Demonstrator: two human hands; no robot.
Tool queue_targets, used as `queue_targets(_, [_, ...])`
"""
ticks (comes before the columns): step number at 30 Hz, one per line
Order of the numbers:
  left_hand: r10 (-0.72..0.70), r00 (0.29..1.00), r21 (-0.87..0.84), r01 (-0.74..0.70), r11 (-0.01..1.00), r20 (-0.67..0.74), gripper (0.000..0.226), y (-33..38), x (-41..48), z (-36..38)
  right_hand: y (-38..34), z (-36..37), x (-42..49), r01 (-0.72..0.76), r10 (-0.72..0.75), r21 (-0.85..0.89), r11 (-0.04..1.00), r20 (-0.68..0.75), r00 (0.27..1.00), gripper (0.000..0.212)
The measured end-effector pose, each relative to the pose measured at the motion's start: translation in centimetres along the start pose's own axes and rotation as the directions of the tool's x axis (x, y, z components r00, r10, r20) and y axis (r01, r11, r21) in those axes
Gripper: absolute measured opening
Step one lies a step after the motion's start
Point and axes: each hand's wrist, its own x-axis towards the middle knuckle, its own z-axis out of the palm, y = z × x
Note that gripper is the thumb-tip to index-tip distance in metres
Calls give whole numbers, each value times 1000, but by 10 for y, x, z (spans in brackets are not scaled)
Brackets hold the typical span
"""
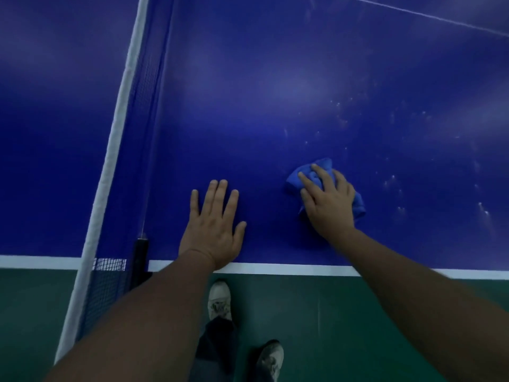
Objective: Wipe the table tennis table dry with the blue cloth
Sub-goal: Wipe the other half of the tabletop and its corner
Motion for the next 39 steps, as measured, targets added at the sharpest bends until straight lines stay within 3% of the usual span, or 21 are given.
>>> queue_targets(2, [4, 1000, 3, -4, 1000, 22, 75, 0, -1, -2, -24, 2, -35, 154, -154, 31, 988, -4, 988, 41])
queue_targets(5, [3, 999, -4, -3, 1000, 32, 74, 0, -1, -3, -53, 6, -100, 434, -438, 65, 899, 69, 897, 40])
queue_targets(10, [0, 1000, -40, 1, 999, 28, 72, 1, -1, -3, -35, 1, -48, 637, -641, 76, 767, 122, 758, 42])
queue_targets(12, [5, 1000, -39, -4, 999, 17, 71, 0, -1, -2, -31, 6, 6, 554, -556, 50, 831, 91, 826, 42])
queue_targets(15, [11, 1000, -54, -12, 998, -11, 69, 0, -1, 1, -35, 10, 82, 266, -267, 25, 964, 44, 963, 42])
queue_targets(19, [8, 998, -71, -12, 997, -58, 71, -1, -1, 5, -72, 20, 130, 92, -91, 43, 995, -20, 996, 42])
queue_targets(21, [-5, 996, -74, -1, 997, -85, 72, -2, -2, 6, -100, 22, 131, 181, -184, 58, 982, 47, 982, 46])
queue_targets(23, [-27, 994, -98, 17, 995, -102, 72, -2, -3, 5, -117, 20, 107, 389, -395, 76, 918, 101, 913, 47])
queue_targets(26, [-77, 989, -132, 60, 989, -126, 72, -2, -5, 6, -92, 15, 51, 654, -671, 149, 741, 132, 730, 42])
queue_targets(28, [-78, 990, -118, 64, 991, -121, 72, -2, -4, 7, -57, 11, 43, 772, -788, 158, 616, 152, 597, 42])
queue_targets(29, [-81, 990, -103, 69, 992, -117, 71, -2, -4, 8, -43, 12, 57, 796, -806, 129, 591, 151, 573, 42])
queue_targets(30, [-88, 990, -91, 78, 993, -108, 71, -2, -5, 8, -33, 15, 77, 777, -781, 91, 622, 133, 610, 42])
queue_targets(31, [-96, 991, -86, 88, 992, -97, 70, -2, -6, 7, -31, 17, 102, 702, -704, 56, 710, 103, 703, 42])
queue_targets(33, [-104, 991, -93, 96, 991, -88, 70, -2, -5, 4, -42, 15, 149, 402, -401, 11, 916, 67, 913, 44])
queue_targets(34, [-105, 990, -97, 97, 991, -88, 71, -1, -6, 3, -53, 13, 156, 292, -293, 21, 956, 57, 954, 46])
queue_targets(36, [-114, 989, -138, 100, 985, -96, 73, -1, -8, 2, -75, 15, 129, 311, -314, 58, 949, 52, 948, 47])
queue_targets(39, [-155, 981, -262, 121, 957, -116, 71, -3, -9, 2, -91, 14, 35, 598, -611, 134, 790, 101, 785, 46])
